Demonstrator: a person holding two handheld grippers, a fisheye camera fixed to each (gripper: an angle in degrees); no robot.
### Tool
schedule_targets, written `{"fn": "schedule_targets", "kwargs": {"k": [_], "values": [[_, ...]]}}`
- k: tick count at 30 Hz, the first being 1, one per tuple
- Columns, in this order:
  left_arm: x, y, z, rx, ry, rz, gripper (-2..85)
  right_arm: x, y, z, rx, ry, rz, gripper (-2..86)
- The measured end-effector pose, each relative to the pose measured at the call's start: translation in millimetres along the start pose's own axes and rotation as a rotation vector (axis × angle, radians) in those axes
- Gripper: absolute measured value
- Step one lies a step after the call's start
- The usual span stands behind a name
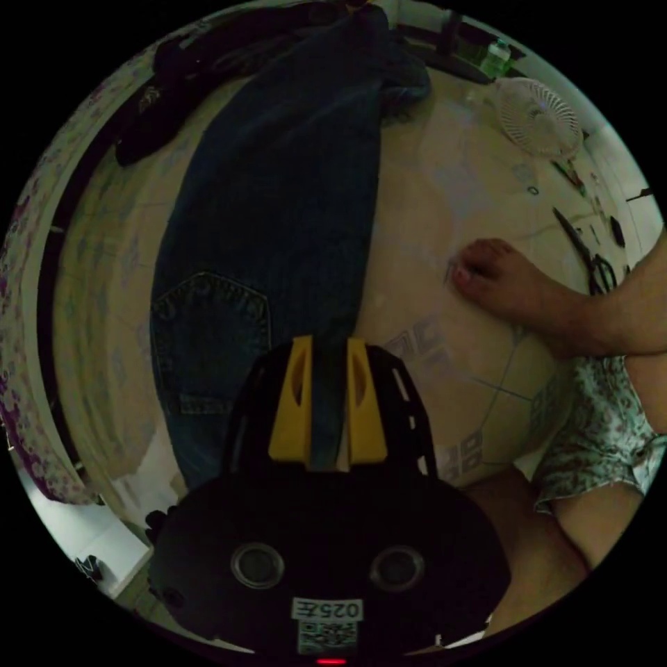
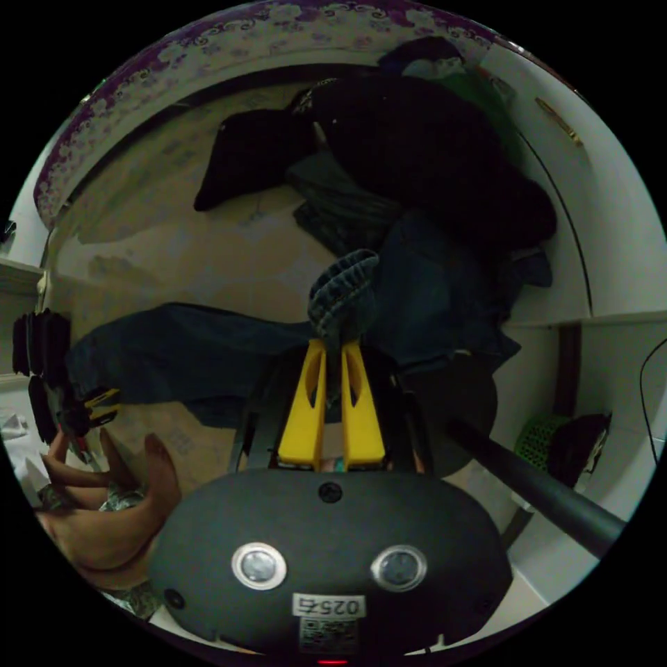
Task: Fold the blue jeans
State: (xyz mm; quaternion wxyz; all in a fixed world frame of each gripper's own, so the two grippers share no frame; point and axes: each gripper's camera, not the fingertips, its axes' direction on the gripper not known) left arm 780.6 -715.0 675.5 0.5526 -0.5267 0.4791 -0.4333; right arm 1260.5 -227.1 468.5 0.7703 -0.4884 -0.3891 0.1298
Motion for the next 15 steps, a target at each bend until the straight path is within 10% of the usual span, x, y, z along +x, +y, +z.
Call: {"fn": "schedule_targets", "kwargs": {"k": [6,15], "values": [[25,23,35,-0.104,-0.034,0.192,1.5,104,12,31,-0.308,-0.282,0.098,3.6],[17,72,78,-0.218,0.293,0.236,1.7,211,70,150,-0.638,0.119,0.002,8.5]]}}
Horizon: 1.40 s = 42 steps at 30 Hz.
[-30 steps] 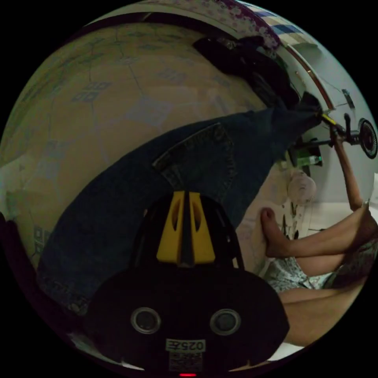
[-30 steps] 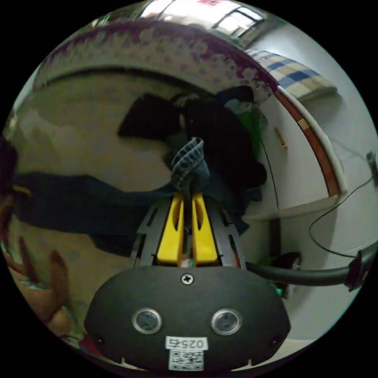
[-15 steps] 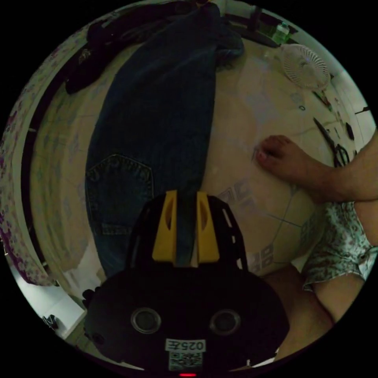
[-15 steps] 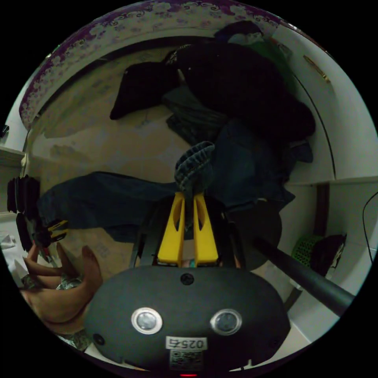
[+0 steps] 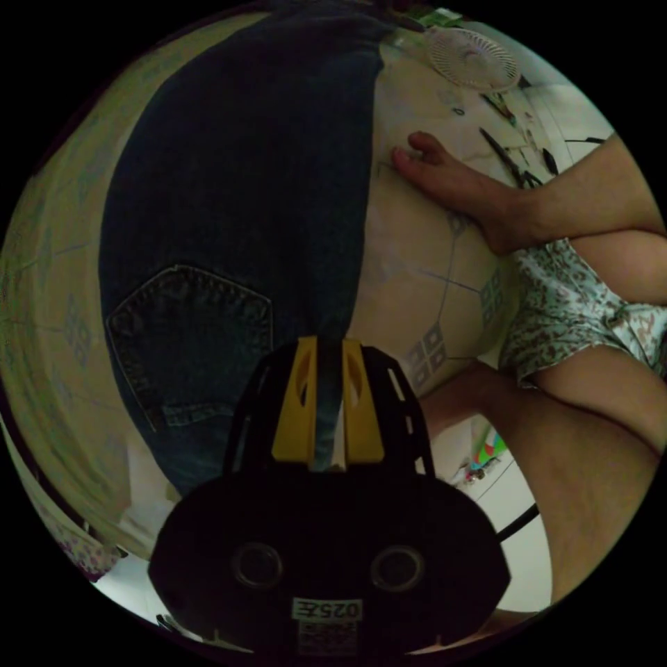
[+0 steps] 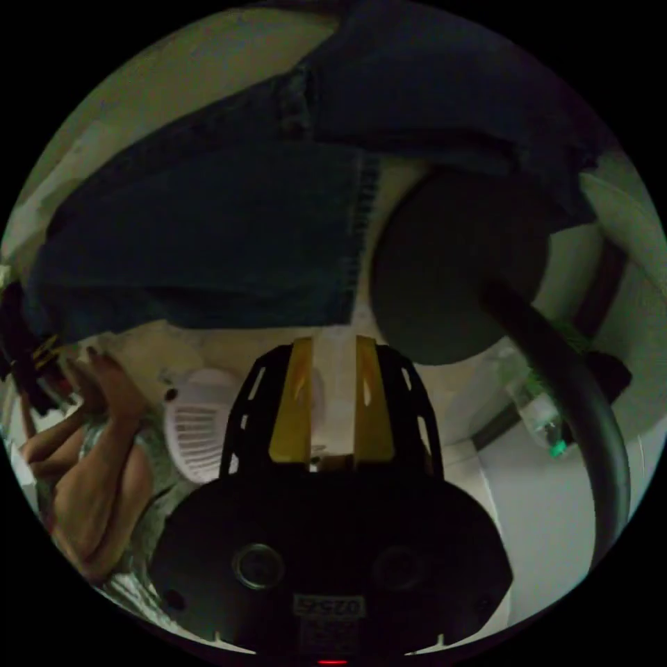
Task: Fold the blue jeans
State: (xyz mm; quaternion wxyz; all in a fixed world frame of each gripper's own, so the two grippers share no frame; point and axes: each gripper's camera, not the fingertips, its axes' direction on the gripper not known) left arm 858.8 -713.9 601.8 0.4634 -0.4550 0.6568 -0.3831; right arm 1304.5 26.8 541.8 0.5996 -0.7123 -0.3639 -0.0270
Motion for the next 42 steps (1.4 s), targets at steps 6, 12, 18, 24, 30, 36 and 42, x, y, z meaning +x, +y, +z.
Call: {"fn": "schedule_targets", "kwargs": {"k": [6,12,18,24,30,36,42], "values": [[2,2,21,-0.055,0.030,0.058,1.7,44,48,-81,0.653,-0.667,-0.230,11.8],[6,2,31,-0.088,0.000,0.055,1.8,-56,-67,-36,0.351,-1.019,-0.654,13.4],[29,20,35,-0.020,-0.154,-0.024,1.9,-87,-149,38,0.020,-1.112,-0.695,13.5],[21,63,23,0.195,-0.096,-0.189,2.5,-104,-122,97,-0.251,-1.111,-0.862,13.0],[-73,128,-70,0.512,0.234,-0.293,2.7,-127,2,118,0.042,-0.630,-1.165,10.8],[-191,91,-116,0.531,0.221,-0.196,3.9,-143,78,180,0.192,-0.418,-1.243,11.4],[-211,67,-83,0.250,0.549,0.025,2.6,-171,159,254,0.286,-0.212,-1.370,11.2]]}}
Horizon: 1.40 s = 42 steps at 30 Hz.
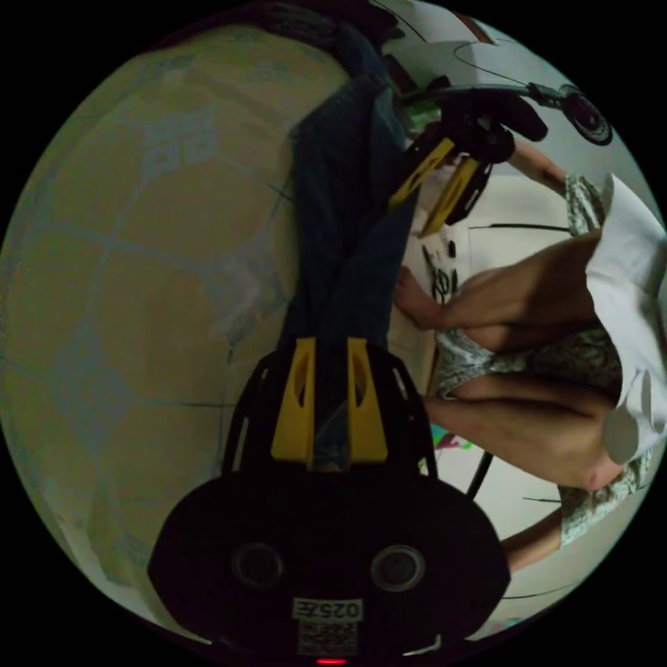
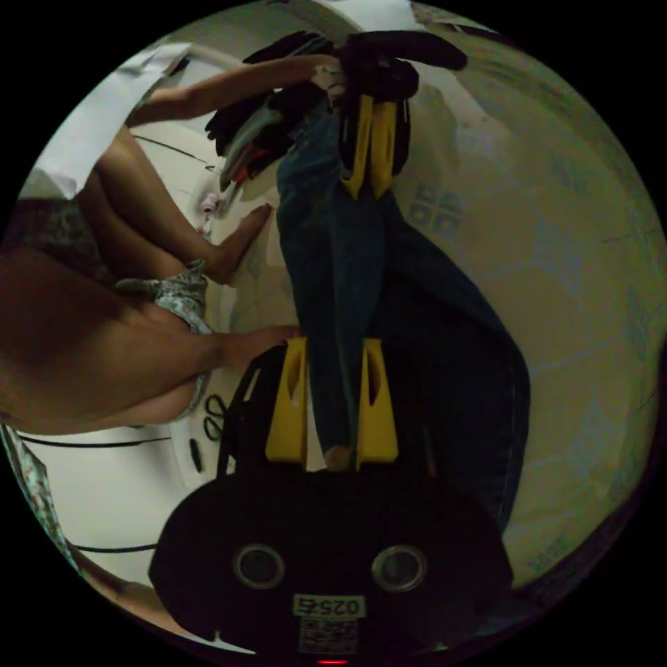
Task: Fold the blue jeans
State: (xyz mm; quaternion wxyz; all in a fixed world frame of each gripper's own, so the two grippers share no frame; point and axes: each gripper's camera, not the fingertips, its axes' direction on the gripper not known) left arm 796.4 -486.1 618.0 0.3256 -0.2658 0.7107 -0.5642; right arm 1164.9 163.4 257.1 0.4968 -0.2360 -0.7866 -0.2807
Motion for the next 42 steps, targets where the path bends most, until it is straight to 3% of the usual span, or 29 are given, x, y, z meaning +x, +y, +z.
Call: {"fn": "schedule_targets", "kwargs": {"k": [5,9,12,16,22,24,29,31,35,40,42], "values": [[49,42,-14,0.138,-0.140,0.021,-1.3,-23,16,21,0.021,0.026,0.017,11.0],[78,75,-13,0.255,-0.202,-0.019,-1.5,-26,19,2,0.216,0.164,0.011,10.7],[91,91,-9,0.314,-0.222,-0.049,-1.3,-44,-8,53,0.062,0.350,-0.126,12.4],[114,108,-11,0.381,-0.288,-0.069,-0.8,-96,-34,150,-0.136,0.426,-0.358,13.7],[139,126,-26,0.425,-0.280,-0.046,5.7,-154,-33,231,-0.168,0.773,-0.544,9.9],[148,134,-46,0.437,-0.248,-0.035,6.5,-162,-37,238,-0.142,0.732,-0.531,9.4],[147,162,-97,0.481,-0.368,-0.091,6.3,-177,-67,247,-0.002,0.639,-0.482,8.7],[128,163,-106,0.455,-0.298,-0.108,5.5,-181,-85,259,0.027,0.607,-0.458,8.2],[140,152,-92,0.374,-0.217,-0.021,0.7,-186,-90,261,0.064,0.536,-0.401,6.9],[193,161,-43,0.336,-0.272,0.079,-0.9,-175,-87,238,0.182,0.137,-0.234,8.5],[190,165,-22,0.298,-0.202,0.030,-0.9,-179,-89,246,0.170,0.205,-0.237,9.2]]}}
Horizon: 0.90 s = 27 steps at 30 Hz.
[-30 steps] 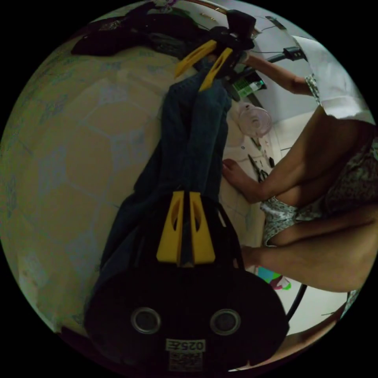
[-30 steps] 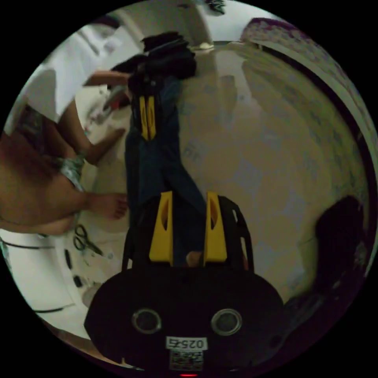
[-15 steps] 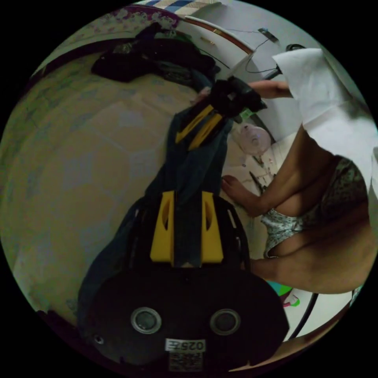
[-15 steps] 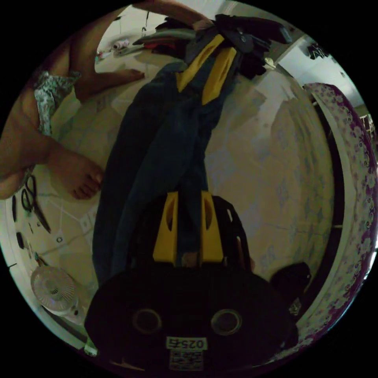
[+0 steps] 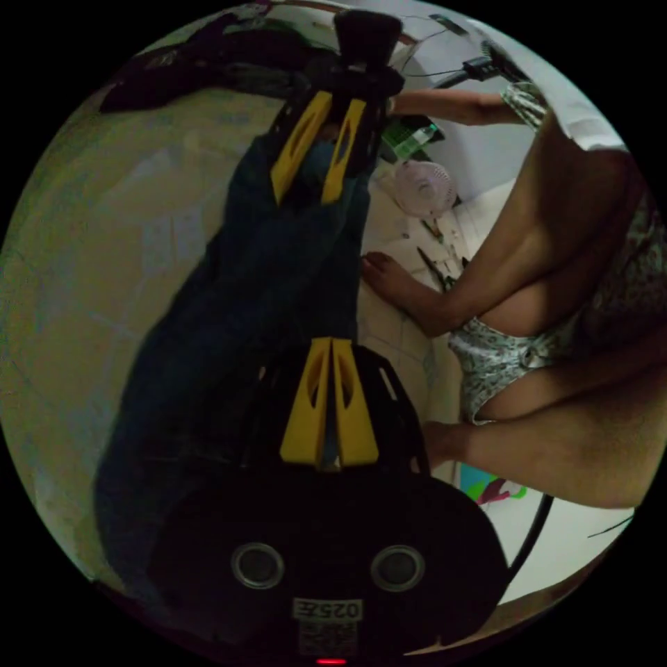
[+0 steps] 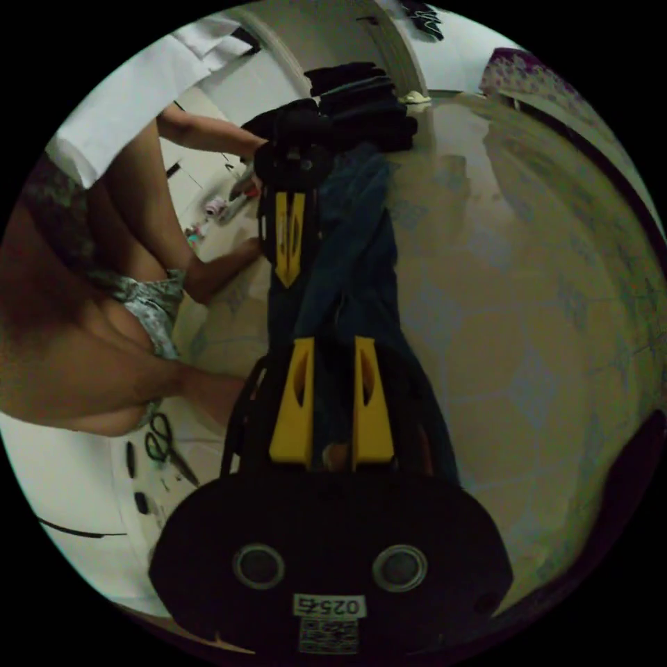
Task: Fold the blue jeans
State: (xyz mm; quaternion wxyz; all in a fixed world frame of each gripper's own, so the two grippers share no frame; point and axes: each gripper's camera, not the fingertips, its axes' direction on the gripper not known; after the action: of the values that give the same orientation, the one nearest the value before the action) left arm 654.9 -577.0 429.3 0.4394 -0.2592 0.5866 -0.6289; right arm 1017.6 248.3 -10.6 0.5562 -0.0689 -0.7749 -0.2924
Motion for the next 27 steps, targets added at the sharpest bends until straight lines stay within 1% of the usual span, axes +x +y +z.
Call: {"fn": "schedule_targets", "kwargs": {"k": [1,3,5,7,8,9,10,12,13,14,15,16,17,20,21,23,27], "values": [[3,8,9,0.001,-0.011,-0.023,-0.9,-6,-4,7,-0.017,0.082,-0.023,9.9],[11,19,11,0.030,-0.049,-0.039,-0.9,-17,-13,15,-0.044,0.148,-0.077,10.0],[24,23,-8,0.085,-0.067,-0.050,-0.9,-26,-25,20,-0.066,0.175,-0.129,9.9],[39,28,-63,0.283,-0.157,-0.071,-0.9,-43,-40,22,-0.094,0.236,-0.213,9.2],[39,30,-78,0.335,-0.177,-0.089,-0.9,-48,-44,21,-0.100,0.251,-0.235,8.9],[36,33,-101,0.410,-0.197,-0.118,-0.8,-62,-49,19,-0.108,0.290,-0.286,8.2],[26,34,-114,0.450,-0.189,-0.133,-0.8,-76,-53,16,-0.102,0.350,-0.326,7.7],[6,29,-113,0.450,-0.129,-0.144,-0.8,-96,-56,12,-0.099,0.433,-0.389,6.4],[-6,22,-101,0.406,-0.060,-0.139,-0.8,-104,-58,12,-0.108,0.486,-0.414,6.5],[-11,18,-91,0.366,-0.032,-0.137,-0.8,-107,-59,13,-0.112,0.515,-0.421,6.6],[-15,12,-68,0.251,-0.016,-0.122,-0.9,-107,-60,15,-0.123,0.564,-0.416,6.8],[-13,11,-43,0.138,-0.064,-0.105,-1.2,-103,-62,17,-0.148,0.579,-0.406,7.0],[-10,14,-34,0.115,-0.085,-0.098,-1.1,-100,-62,18,-0.156,0.580,-0.403,7.0],[4,38,-17,0.144,-0.072,-0.090,-1.0,-83,-68,14,-0.165,0.590,-0.373,7.1],[6,50,-16,0.179,-0.051,-0.107,-1.0,-79,-74,10,-0.170,0.582,-0.388,7.2],[7,68,-12,0.221,-0.024,-0.139,-1.0,-78,-85,3,-0.191,0.560,-0.440,7.2],[6,98,5,0.272,0.006,-0.185,-0.9,-73,-110,-29,-0.154,0.632,-0.570,7.0]]}}
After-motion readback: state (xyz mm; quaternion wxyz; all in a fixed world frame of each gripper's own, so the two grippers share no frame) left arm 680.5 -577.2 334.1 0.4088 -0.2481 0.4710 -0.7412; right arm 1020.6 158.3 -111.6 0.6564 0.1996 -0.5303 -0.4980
